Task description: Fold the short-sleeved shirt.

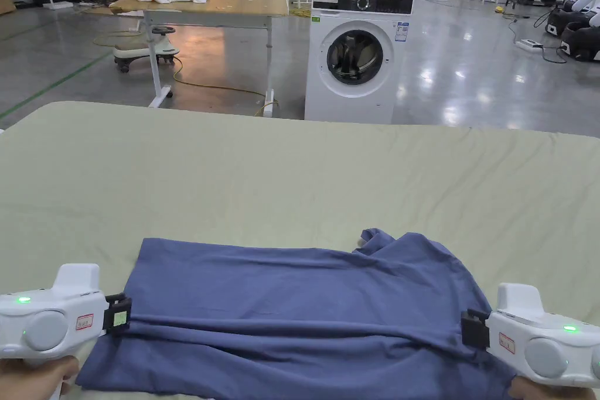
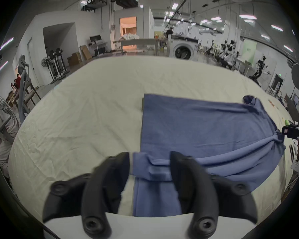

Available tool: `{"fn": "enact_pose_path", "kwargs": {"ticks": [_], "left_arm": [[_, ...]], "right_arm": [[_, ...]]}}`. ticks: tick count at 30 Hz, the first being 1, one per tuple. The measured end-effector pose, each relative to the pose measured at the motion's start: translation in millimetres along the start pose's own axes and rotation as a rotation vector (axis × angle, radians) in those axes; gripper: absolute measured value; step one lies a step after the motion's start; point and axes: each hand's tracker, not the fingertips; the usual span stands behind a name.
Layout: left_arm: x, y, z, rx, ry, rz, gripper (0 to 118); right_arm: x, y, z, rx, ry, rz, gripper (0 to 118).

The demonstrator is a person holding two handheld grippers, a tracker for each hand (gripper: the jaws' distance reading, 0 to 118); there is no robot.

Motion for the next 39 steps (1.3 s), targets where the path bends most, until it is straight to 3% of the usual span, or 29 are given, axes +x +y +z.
{"fn": "enact_pose_path", "kwargs": {"ticks": [5,7,8,9,11,12,19,25,30,32,35,36,39], "left_arm": [[12.4,-12.2,50.9,0.174,-0.04,-0.005,57],[17.9,-21.8,71.1,0.237,-0.03,-0.013,52],[21.2,-26.9,81.1,0.261,-0.032,-0.005,44],[18.3,-33.1,80.5,0.282,-0.04,-0.005,27],[23.7,-41.6,99.4,0.341,-0.028,-0.013,4],[27.2,-46.2,110.0,0.364,0.003,-0.019,0],[30.2,-65.5,151.5,0.392,0.031,0.005,0],[-6.7,-62.0,108.4,0.119,-0.035,0.113,0],[-20.7,-38.8,64.8,-0.022,-0.05,0.068,0],[-23.6,-29.0,47.4,-0.083,-0.056,0.068,7],[-22.5,-20.8,21.4,-0.202,-0.067,0.046,62],[-22.2,-21.0,12.0,-0.244,-0.047,0.036,71],[-22.6,-26.9,-10.8,-0.36,0.012,0.046,71]], "right_arm": [[-19.7,-9.3,55.6,0.19,0.008,0.001,58],[-28.4,-17.0,70.1,0.225,0.007,-0.006,40],[-32.6,-21.3,79.4,0.246,0.012,-0.018,23],[-36.8,-26.2,88.3,0.276,0.021,-0.033,4],[-45.7,-33.8,103.3,0.306,0.021,-0.045,3],[-50.1,-38.2,111.9,0.325,0.017,-0.043,0],[-75.3,-54.2,152.8,0.407,0.016,0.028,0],[-79.6,-59.2,159.4,0.391,0.035,0.026,0],[-75.2,-68.1,153.5,0.351,0.034,0.025,0],[-72.2,-71.5,152.1,0.34,0.03,0.024,0],[-67.3,-76.3,151.2,0.325,0.019,0.023,0],[-65.6,-77.9,150.9,0.321,0.014,0.022,0],[-58.5,-82.9,150.3,0.309,-0.002,0.021,0]]}}
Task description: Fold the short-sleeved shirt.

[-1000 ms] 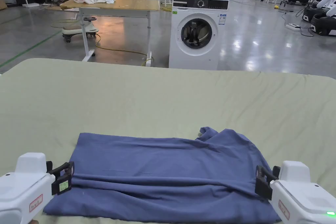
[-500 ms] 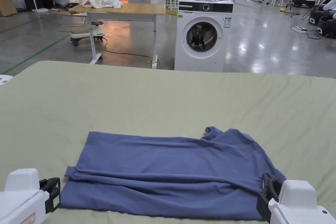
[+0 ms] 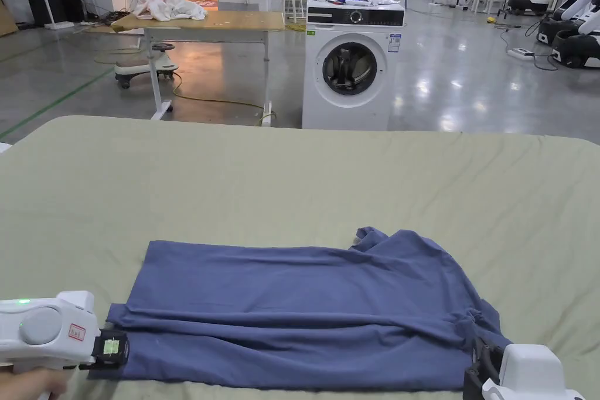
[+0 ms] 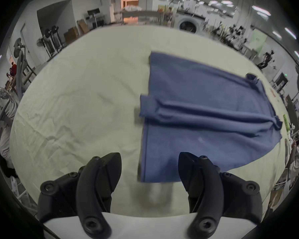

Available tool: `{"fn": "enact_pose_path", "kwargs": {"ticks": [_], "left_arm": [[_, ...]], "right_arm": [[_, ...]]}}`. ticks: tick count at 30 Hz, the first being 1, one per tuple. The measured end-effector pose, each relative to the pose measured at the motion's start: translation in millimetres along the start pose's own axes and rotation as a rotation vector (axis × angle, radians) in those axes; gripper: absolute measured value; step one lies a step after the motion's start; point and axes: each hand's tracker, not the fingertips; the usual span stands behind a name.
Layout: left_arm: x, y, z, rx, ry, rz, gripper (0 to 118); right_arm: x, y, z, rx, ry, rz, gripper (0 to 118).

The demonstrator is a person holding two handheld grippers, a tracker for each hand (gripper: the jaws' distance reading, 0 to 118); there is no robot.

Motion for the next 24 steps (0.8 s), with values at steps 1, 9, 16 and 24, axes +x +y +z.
{"fn": "enact_pose_path", "kwargs": {"ticks": [1,9,16,24], "left_arm": [[0.3,-1.0,-6.5,-0.034,0.02,0.002,71],[27.0,-24.1,8.0,0.025,0.029,-0.068,31],[31.8,-33.9,26.2,0.079,-0.01,-0.097,0],[25.4,-48.1,53.7,0.175,-0.037,-0.084,0]], "right_arm": [[1.9,-1.4,-0.1,-0.005,-0.006,0.0,0],[28.4,-14.8,-12.7,-0.095,-0.043,-0.037,0],[68.7,-16.0,-62.7,-0.237,-0.044,-0.07,0],[101.6,-18.2,-135.6,-0.453,0.052,-0.043,66]]}}
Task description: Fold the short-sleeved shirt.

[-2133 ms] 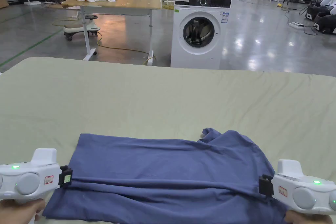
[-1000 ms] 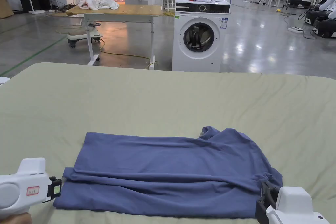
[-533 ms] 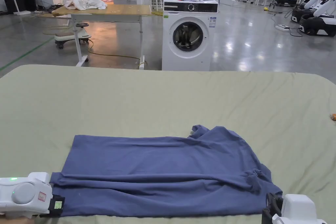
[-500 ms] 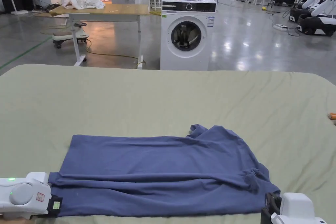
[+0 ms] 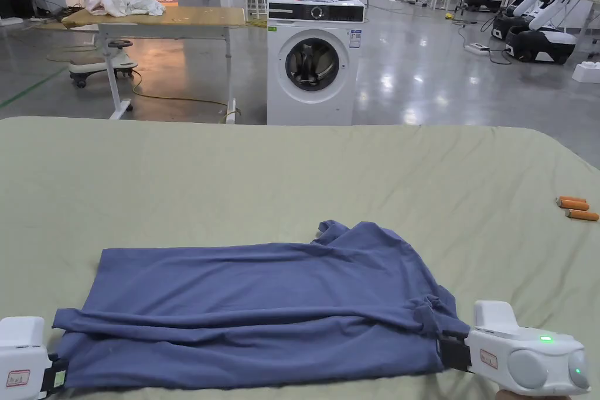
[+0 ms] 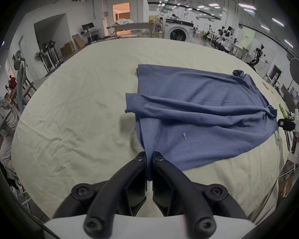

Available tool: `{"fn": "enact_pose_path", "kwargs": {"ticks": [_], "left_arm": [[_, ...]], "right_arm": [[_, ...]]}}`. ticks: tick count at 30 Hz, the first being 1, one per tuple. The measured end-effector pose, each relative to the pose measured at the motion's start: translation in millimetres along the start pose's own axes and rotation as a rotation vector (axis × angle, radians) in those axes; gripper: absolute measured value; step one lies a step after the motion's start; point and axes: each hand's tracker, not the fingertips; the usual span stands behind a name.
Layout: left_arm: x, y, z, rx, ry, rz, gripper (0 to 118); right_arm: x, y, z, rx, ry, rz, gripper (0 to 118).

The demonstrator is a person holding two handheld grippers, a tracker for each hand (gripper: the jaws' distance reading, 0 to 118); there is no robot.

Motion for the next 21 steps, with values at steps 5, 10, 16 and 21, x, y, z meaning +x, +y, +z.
{"fn": "enact_pose_path", "kwargs": {"ticks": [5,10,16,21], "left_arm": [[-1.1,-2.3,1.1,0.019,-0.005,0.003,0],[-3.4,-4.0,-6.2,0.028,0.001,0.007,0],[-11.8,-5.7,-9.0,0.024,-0.01,0.021,0],[-24.0,7.6,4.7,0.073,-0.028,0.01,0]], "right_arm": [[0.7,-3.6,-30.9,-0.117,0.033,0.02,61],[-10.4,0.6,-22.7,-0.101,0.071,0.045,6],[-21.0,0.9,-6.8,-0.07,0.017,0.045,4],[-14.2,17.1,38.9,-0.013,0.022,0.035,4]]}}
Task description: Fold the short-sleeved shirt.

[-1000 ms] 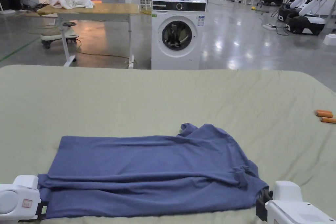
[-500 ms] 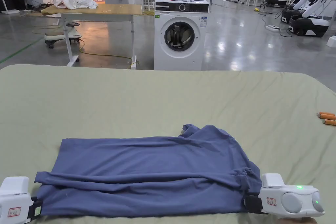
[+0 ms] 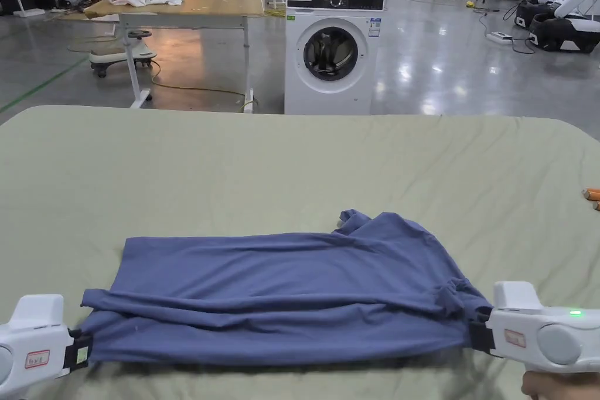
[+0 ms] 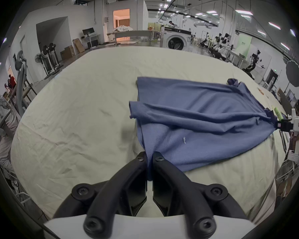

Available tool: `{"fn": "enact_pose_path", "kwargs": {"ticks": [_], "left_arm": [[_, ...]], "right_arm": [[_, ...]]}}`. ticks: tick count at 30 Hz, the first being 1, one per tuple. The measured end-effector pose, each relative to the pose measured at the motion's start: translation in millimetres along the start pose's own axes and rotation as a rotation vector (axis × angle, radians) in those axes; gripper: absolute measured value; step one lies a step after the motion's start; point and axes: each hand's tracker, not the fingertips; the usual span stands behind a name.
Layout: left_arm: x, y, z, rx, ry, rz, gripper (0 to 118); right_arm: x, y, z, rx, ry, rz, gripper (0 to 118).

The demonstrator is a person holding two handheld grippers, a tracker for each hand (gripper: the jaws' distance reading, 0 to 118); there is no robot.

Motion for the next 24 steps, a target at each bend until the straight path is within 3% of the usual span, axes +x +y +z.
{"fn": "enact_pose_path", "kwargs": {"ticks": [8,16,20,24], "left_arm": [[-3.0,1.5,50.4,0.043,-0.008,-0.017,0],[-15.6,-66.2,83.8,0.005,-0.013,0.016,0],[-13.8,-109.4,85.5,-0.06,0.02,0.015,0],[-13.1,-139.7,71.0,-0.112,0.036,0.04,0]], "right_arm": [[-2.3,1.4,51.4,-0.01,-0.006,0.056,4],[-11.5,-58.3,76.5,-0.077,0.014,0.08,4],[-23.9,-96.4,77.5,-0.141,-0.023,0.128,4],[-31.5,-126.5,63.3,-0.167,-0.041,0.126,5]]}}
